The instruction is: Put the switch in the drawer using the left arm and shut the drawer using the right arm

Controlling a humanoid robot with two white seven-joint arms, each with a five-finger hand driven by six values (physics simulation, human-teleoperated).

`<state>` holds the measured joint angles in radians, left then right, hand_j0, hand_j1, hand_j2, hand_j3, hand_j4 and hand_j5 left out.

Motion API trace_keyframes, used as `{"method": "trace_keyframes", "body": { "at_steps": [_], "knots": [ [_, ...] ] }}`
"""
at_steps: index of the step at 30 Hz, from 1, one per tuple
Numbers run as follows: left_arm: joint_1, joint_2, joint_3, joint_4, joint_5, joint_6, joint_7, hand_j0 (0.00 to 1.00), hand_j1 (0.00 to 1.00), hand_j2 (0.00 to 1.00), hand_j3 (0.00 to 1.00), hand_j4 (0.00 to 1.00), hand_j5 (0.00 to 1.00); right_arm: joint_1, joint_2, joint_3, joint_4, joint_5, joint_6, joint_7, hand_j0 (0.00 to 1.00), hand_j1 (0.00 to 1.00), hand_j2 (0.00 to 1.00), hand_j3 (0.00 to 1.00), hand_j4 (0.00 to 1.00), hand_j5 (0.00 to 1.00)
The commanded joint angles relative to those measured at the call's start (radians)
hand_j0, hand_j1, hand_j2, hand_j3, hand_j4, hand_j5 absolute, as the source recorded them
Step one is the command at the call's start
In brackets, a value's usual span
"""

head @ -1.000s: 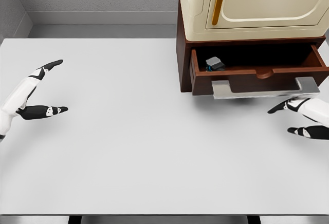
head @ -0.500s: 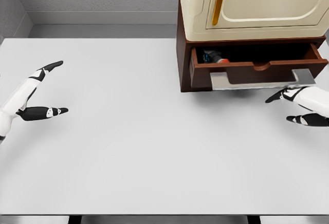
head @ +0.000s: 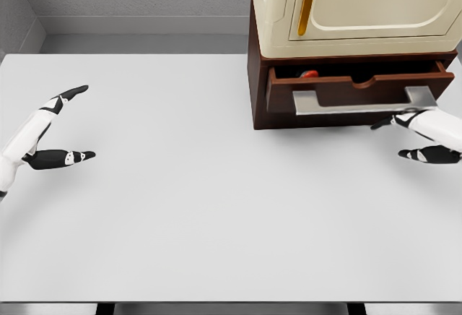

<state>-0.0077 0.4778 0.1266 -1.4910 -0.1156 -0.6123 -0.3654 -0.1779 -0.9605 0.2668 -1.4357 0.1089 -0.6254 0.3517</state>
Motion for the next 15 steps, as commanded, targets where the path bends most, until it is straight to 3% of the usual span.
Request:
{"method": "trace_keyframes", "body": {
  "at_steps": [1, 7, 15],
  "knots": [
    [0.000, 0.001, -0.001, 0.000, 0.007, 0.001, 0.000, 1.00, 1.00, 1.00, 1.00, 1.00, 1.00, 0.000, 0.008, 0.020, 0.004, -0.095, 0.014, 0.000, 0.77, 0.77, 0.77, 0.77, 0.77, 0.77],
    [0.000, 0.001, -0.001, 0.000, 0.007, 0.001, 0.000, 1.00, 1.00, 1.00, 1.00, 1.00, 1.00, 0.034, -0.009, 0.019, -0.003, -0.100, 0.014, -0.002, 0.74, 0.74, 0.74, 0.74, 0.74, 0.74],
    [0.000, 0.001, -0.001, 0.000, 0.008, 0.001, 0.000, 1.00, 1.00, 1.00, 1.00, 1.00, 1.00, 0.075, -0.110, 0.008, -0.009, -0.146, 0.014, 0.000, 0.70, 0.70, 0.70, 0.70, 0.70, 0.70]
  ]
}}
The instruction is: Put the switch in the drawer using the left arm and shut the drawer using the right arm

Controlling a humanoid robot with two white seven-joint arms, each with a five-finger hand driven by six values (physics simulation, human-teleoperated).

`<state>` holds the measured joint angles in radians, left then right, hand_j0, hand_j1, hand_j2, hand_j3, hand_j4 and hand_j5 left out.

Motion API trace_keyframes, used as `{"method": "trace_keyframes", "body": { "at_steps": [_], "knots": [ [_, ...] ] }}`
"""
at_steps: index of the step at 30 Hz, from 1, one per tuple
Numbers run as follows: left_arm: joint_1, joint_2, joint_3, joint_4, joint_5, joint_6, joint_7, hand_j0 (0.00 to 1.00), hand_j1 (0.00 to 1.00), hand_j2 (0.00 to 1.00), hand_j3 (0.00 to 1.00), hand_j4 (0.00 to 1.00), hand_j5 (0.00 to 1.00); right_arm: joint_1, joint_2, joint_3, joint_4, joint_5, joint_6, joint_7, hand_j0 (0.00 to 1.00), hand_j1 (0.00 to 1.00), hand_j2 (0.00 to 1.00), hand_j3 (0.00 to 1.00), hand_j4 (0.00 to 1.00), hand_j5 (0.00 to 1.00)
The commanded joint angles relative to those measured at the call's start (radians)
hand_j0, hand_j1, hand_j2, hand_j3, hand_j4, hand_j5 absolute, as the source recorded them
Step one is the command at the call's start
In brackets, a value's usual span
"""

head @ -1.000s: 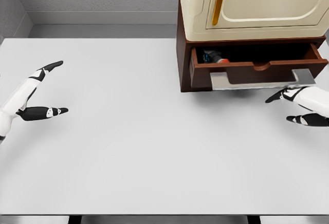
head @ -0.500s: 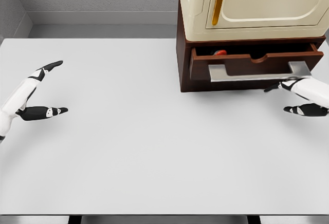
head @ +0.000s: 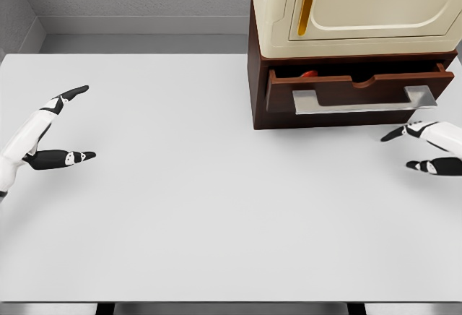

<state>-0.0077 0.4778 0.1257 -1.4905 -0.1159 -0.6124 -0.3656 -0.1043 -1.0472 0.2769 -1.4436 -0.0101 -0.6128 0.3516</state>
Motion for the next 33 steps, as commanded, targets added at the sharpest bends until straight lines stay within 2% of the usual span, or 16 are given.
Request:
{"method": "trace_keyframes", "body": {
  "at_steps": [1, 11, 15, 19, 24, 30, 33],
  "knots": [
    [0.000, 0.001, 0.000, -0.001, 0.009, 0.002, 0.000, 1.00, 1.00, 1.00, 1.00, 1.00, 1.00, 0.000, -0.031, -0.004, -0.001, -0.034, 0.002, -0.002, 0.70, 0.70, 0.70, 0.70, 0.70, 0.70],
    [0.000, 0.001, 0.000, -0.001, 0.009, 0.002, 0.000, 1.00, 1.00, 1.00, 1.00, 1.00, 1.00, -0.011, -0.045, -0.024, -0.001, -0.100, 0.002, -0.002, 0.71, 0.71, 0.71, 0.71, 0.71, 0.71],
    [0.003, 0.001, 0.000, -0.002, 0.007, 0.002, 0.000, 1.00, 1.00, 1.00, 1.00, 1.00, 1.00, -0.015, -0.007, -0.021, 0.006, -0.094, 0.002, -0.002, 0.71, 0.71, 0.71, 0.71, 0.71, 0.71],
    [0.008, 0.001, 0.000, -0.004, 0.009, 0.002, -0.001, 1.00, 1.00, 1.00, 1.00, 1.00, 1.00, -0.049, 0.036, -0.013, 0.009, -0.067, 0.002, 0.000, 0.72, 0.72, 0.72, 0.72, 0.72, 0.72],
    [0.008, 0.001, 0.000, -0.004, 0.009, 0.002, 0.000, 1.00, 1.00, 1.00, 1.00, 1.00, 1.00, -0.069, 0.071, -0.013, 0.026, -0.036, 0.002, 0.000, 0.72, 0.72, 0.72, 0.72, 0.72, 0.72],
    [0.008, 0.001, 0.000, -0.004, 0.009, 0.002, 0.000, 1.00, 1.00, 1.00, 1.00, 1.00, 1.00, -0.089, 0.081, -0.012, 0.031, -0.025, 0.002, 0.000, 0.72, 0.72, 0.72, 0.72, 0.72, 0.72],
    [0.008, 0.001, 0.002, -0.002, 0.007, 0.002, 0.000, 1.00, 1.00, 1.00, 1.00, 1.00, 1.00, -0.115, 0.111, -0.010, 0.042, -0.008, 0.002, 0.000, 0.72, 0.72, 0.72, 0.72, 0.72, 0.72]
  ]
}}
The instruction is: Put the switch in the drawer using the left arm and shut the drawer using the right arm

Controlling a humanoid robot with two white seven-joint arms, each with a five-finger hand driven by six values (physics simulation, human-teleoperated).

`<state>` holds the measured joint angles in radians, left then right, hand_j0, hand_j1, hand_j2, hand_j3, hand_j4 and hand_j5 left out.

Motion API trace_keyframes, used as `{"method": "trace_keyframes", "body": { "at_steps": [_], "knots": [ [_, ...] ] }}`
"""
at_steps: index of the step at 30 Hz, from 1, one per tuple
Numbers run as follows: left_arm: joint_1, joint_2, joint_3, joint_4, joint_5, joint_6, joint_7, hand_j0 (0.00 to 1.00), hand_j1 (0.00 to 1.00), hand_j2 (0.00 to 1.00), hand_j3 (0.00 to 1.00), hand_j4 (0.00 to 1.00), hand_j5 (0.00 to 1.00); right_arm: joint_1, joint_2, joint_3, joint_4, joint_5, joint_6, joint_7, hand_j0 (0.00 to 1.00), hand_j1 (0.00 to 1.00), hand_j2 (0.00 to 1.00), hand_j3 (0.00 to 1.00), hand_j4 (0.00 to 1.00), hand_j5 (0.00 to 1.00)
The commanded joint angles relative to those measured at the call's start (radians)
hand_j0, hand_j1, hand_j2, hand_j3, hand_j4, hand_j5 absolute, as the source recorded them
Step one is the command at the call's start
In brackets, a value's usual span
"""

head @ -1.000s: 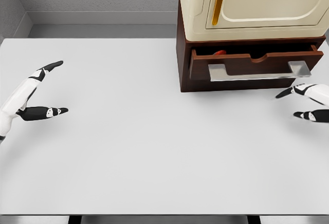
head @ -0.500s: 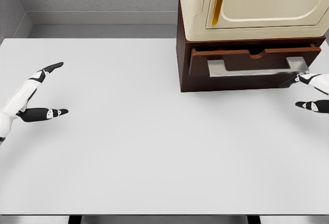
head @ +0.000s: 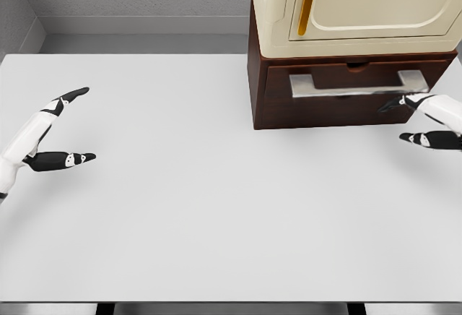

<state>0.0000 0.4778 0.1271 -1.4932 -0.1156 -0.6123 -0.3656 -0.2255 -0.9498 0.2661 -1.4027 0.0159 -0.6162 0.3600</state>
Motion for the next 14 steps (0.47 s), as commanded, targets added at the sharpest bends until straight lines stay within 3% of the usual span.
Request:
{"method": "trace_keyframes", "body": {
  "at_steps": [1, 8, 10, 14],
  "knots": [
    [0.000, 0.001, 0.000, 0.001, 0.007, 0.001, 0.001, 1.00, 1.00, 1.00, 1.00, 1.00, 1.00, -0.002, 0.022, 0.002, 0.004, -0.028, 0.005, -0.009, 0.72, 0.72, 0.72, 0.72, 0.72, 0.72],
    [0.002, 0.001, 0.000, 0.001, 0.007, 0.001, -0.001, 1.00, 1.00, 1.00, 1.00, 1.00, 1.00, 0.011, 0.011, -0.001, 0.001, -0.022, 0.005, -0.007, 0.73, 0.73, 0.73, 0.73, 0.73, 0.73],
    [0.002, 0.001, 0.000, 0.001, 0.007, 0.001, 0.001, 1.00, 1.00, 1.00, 1.00, 1.00, 1.00, 0.086, -0.064, -0.011, -0.004, -0.034, 0.005, -0.007, 0.73, 0.73, 0.73, 0.73, 0.73, 0.73],
    [0.006, 0.001, -0.001, -0.001, 0.008, 0.001, 0.001, 1.00, 1.00, 1.00, 1.00, 1.00, 1.00, 0.130, -0.110, -0.015, 0.001, -0.037, 0.005, -0.009, 0.73, 0.73, 0.73, 0.73, 0.73, 0.73]
  ]
}}
